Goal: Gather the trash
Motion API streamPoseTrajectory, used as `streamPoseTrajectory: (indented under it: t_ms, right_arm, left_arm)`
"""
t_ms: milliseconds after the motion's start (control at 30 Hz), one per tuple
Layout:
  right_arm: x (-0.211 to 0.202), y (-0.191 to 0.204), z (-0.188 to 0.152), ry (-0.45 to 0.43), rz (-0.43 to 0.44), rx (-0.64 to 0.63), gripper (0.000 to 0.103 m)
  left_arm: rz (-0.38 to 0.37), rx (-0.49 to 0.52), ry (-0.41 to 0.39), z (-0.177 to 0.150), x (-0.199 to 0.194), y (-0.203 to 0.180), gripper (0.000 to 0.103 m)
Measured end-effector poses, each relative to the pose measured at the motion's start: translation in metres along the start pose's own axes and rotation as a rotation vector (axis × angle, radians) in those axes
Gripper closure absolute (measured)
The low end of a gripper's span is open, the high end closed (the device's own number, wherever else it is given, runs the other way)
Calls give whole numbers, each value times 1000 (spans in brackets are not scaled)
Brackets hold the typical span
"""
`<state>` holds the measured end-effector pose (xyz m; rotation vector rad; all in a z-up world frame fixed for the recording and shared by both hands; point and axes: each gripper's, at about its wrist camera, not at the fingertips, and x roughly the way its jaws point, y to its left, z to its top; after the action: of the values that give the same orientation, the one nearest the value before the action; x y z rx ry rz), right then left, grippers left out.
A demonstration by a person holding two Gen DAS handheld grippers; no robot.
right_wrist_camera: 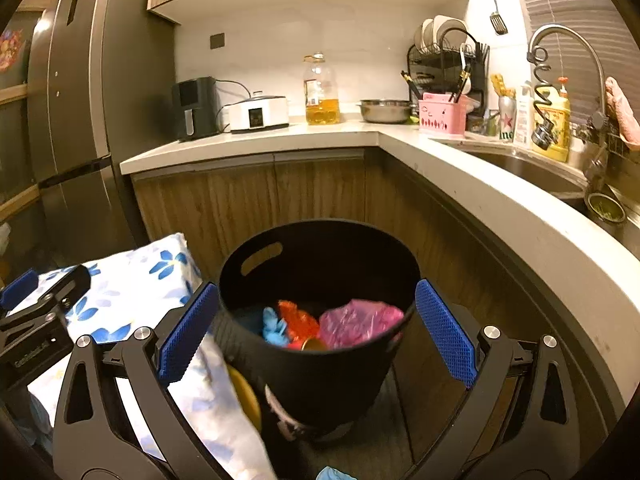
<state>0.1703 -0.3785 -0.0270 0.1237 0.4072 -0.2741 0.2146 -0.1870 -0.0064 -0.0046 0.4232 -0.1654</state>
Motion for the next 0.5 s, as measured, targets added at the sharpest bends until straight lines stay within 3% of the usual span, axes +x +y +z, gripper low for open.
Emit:
streamPoseTrajectory:
  t_ms: [500]
  right_arm:
    - [-99, 33, -30, 0, -21, -45, 6]
  left_arm:
    - [1, 0, -9, -33, -91, 42, 6]
